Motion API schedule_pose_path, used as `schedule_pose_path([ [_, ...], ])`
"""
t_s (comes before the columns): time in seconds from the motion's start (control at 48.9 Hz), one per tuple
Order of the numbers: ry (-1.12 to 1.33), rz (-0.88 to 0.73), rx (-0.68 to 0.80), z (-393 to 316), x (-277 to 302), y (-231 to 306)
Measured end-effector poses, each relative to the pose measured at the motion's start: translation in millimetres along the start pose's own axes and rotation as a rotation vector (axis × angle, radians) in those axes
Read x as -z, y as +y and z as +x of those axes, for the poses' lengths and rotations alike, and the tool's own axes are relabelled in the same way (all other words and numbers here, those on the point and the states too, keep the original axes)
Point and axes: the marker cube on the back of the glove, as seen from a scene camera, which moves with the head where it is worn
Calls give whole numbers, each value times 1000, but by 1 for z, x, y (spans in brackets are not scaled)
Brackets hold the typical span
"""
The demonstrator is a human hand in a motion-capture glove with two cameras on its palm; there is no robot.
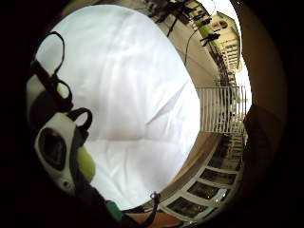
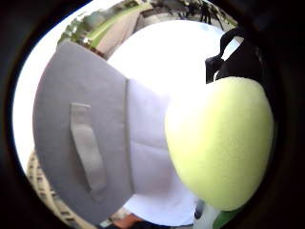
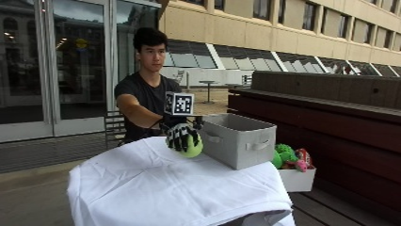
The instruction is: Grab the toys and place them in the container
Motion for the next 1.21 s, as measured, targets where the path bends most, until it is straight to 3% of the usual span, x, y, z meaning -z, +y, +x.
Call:
schedule_pose_path([
  [0.164,-38,96,-81,4,75,5],
  [0.389,-111,211,2,-12,188,9],
  [0.594,-119,280,110,-91,253,40],
  [0.757,-130,291,207,-166,269,66],
  [0.921,-121,263,262,-221,247,93],
  [1.044,-155,253,270,-230,226,93],
  [1.208,-136,110,308,-224,204,80],
])
